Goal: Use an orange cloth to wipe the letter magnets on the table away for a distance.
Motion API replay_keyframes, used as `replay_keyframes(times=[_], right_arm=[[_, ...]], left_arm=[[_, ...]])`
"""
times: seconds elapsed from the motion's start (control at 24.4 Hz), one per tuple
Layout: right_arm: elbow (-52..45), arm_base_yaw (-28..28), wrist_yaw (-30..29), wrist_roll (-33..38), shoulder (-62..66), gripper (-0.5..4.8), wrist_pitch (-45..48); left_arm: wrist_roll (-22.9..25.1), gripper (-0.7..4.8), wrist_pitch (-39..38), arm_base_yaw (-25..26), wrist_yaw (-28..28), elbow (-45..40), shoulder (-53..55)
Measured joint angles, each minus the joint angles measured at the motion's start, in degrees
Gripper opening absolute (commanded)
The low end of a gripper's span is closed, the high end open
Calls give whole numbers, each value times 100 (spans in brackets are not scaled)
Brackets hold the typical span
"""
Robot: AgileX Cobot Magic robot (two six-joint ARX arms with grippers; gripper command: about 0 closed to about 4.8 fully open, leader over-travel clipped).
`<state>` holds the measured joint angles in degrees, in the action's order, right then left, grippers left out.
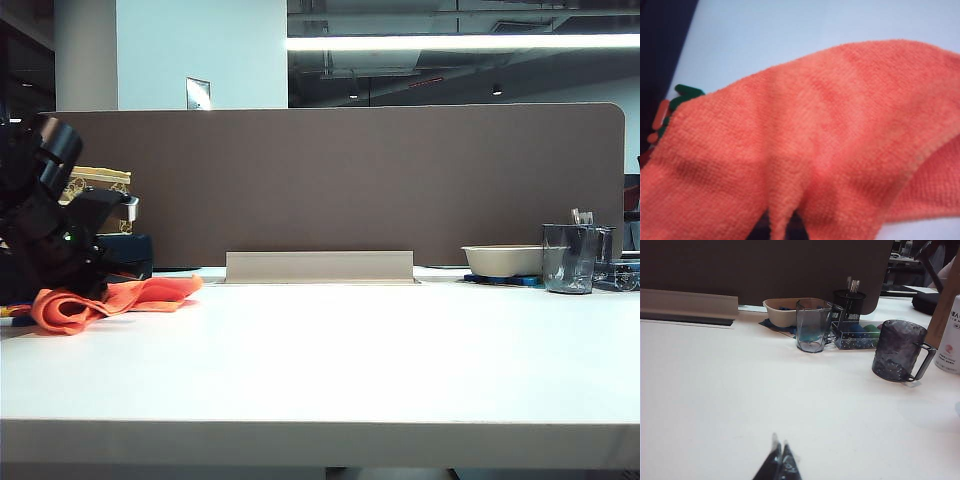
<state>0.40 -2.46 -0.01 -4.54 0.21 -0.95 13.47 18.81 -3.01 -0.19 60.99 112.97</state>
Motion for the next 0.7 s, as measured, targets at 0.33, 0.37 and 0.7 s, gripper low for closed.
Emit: replay_keyframes(times=[0.33,0.37,0.7], right_arm=[[0,0,-2,0,0,-5,0],[0,0,-2,0,0,-5,0],[0,0,0,0,0,-5,-2]], left_arm=[[0,-6,254,-109,608,-2,-516],[0,-5,297,-195,625,-2,-662],[-20,-5,-789,-1172,776,2,-2371]])
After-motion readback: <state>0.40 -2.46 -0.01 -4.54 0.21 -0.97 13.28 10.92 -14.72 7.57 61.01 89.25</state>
